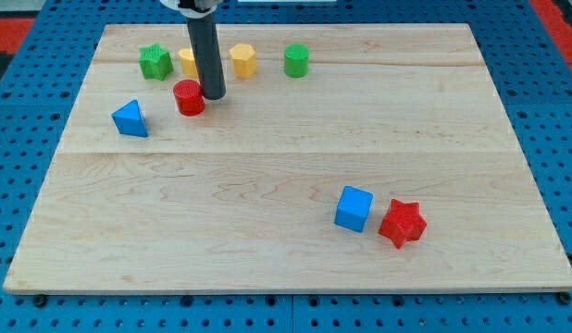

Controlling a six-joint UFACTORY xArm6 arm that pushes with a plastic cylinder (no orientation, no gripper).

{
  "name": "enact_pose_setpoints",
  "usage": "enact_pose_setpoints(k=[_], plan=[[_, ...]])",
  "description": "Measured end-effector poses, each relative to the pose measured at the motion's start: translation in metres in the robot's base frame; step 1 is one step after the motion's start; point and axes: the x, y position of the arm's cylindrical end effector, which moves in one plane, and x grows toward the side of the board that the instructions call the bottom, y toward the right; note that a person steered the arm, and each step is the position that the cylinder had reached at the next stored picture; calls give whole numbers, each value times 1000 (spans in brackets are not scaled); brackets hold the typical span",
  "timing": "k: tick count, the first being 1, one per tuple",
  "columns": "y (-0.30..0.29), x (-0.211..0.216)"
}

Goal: Drag the red circle into the right side of the blue triangle

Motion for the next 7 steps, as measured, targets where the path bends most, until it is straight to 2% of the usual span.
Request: enact_pose_setpoints(k=[1, 3, 6, 7], plan=[[-24, -9], [-48, 12], [-43, 37], [-38, 75]])
